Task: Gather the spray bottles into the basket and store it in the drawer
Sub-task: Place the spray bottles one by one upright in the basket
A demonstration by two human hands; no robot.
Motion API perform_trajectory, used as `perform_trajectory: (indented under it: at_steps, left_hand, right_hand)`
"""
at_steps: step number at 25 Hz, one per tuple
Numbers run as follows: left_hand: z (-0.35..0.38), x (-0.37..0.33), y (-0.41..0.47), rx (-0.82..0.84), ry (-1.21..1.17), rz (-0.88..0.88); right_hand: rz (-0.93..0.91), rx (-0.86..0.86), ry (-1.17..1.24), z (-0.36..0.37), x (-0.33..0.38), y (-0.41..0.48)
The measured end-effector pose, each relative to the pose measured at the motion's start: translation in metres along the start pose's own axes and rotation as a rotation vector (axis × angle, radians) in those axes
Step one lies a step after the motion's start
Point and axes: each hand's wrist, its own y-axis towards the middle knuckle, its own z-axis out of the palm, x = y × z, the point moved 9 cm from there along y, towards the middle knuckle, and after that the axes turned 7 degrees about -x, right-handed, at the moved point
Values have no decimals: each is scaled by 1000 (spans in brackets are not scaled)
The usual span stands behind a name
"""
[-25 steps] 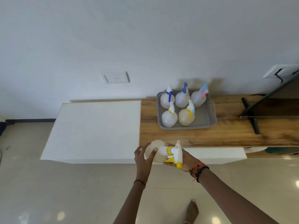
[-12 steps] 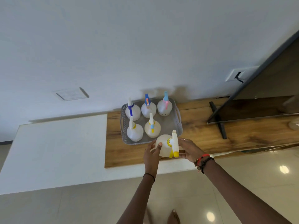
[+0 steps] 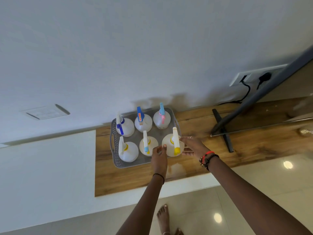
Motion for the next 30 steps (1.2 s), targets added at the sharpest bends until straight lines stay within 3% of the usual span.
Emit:
perform_trajectory:
  at_steps: [14, 22, 30]
  left_hand:
    - [30, 22, 39, -5, -8, -36]
    - [39, 33, 52, -11, -29, -114]
    - [42, 37, 59, -10, -37, -126]
  right_hand:
    - [14, -45, -141, 23, -3, 69]
    - [-30, -179, -311, 31, 6, 85]
    - [-59, -148, -421, 36, 14, 91]
